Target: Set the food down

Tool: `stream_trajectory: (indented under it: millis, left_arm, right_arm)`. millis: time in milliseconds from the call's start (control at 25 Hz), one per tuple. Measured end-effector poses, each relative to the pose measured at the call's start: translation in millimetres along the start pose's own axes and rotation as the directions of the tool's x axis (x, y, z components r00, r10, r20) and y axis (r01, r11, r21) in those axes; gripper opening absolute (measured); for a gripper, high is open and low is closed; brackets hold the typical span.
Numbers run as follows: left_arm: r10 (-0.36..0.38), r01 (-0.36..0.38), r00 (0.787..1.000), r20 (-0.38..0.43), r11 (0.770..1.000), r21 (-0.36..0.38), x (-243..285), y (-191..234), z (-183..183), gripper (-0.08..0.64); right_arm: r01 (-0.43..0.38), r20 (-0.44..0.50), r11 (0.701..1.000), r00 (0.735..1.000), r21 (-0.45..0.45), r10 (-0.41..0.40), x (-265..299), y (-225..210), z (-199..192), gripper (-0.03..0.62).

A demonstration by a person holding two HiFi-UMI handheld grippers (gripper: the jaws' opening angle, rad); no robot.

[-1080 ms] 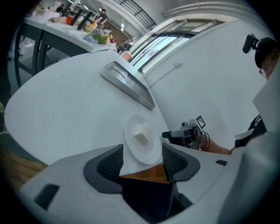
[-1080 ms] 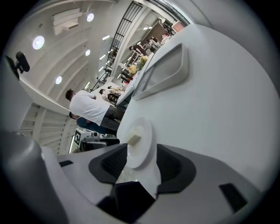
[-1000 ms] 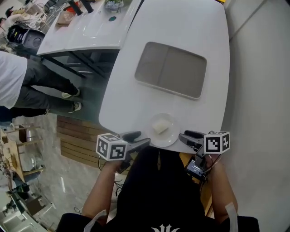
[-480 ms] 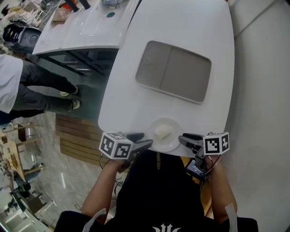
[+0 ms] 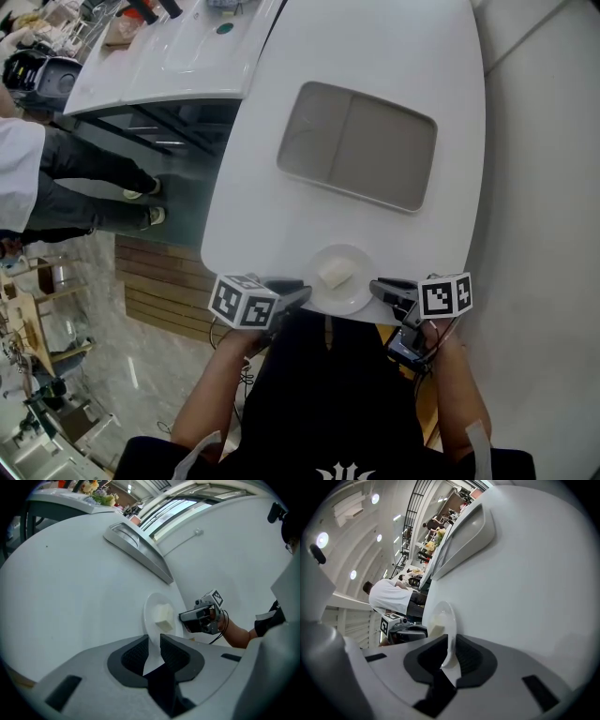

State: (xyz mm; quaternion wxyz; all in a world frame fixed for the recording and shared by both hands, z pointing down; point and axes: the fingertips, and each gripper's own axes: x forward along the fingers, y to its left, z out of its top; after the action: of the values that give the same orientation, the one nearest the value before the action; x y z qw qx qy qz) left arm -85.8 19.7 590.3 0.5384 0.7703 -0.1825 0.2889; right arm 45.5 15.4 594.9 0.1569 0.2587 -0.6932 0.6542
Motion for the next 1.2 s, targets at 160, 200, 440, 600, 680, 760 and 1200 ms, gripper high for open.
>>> stream_trajectory:
  millis: [160, 200, 440, 600, 680, 760, 1200]
  left_arm:
    - [-0.003, 0.003, 1.000, -0.012, 1.000, -0.006, 1, 0, -2, 0.058]
    - [-0.006, 0.005, 1.000, -0.013, 1.000, -0.010, 1, -1, -2, 0.058]
    - [-0.013, 0.013, 1.000, -0.017, 1.000, -0.014, 2, -2, -2, 0.049]
    - [-0.022, 0.022, 1.000, 0.000, 1.000, -0.005, -2, -8, 7, 0.048]
    - [-0.023, 0.023, 1.000, 0.008, 1.000, 0.012, -5, -13, 14, 0.048]
    - [-0.025, 0.025, 1.000, 0.017, 0.999, 0.027, -8, -16, 23, 0.048]
    - [-0.033, 0.027, 0.998, 0.044, 0.991, 0.132, -9, -36, 97, 0.048]
  right_arm:
    - [-0.005, 0.009, 1.000, 1.000, 0.026, 0.004, -2, -2, 1, 0.034]
    - [-0.011, 0.015, 0.999, 1.000, 0.040, 0.010, -3, -1, 1, 0.032]
    - [-0.041, 0.034, 0.996, 0.999, 0.085, 0.038, -4, -1, 5, 0.018]
    - [-0.058, 0.052, 0.995, 0.997, 0.081, 0.053, -11, 5, 12, 0.018]
    - [-0.062, 0.065, 0.995, 0.996, 0.074, 0.058, -16, 11, 18, 0.017]
    - [-0.070, 0.081, 0.995, 0.995, 0.067, 0.064, -20, 15, 26, 0.017]
    - [-0.066, 0.188, 0.998, 0.980, 0.003, 0.064, -56, 27, 90, 0.017]
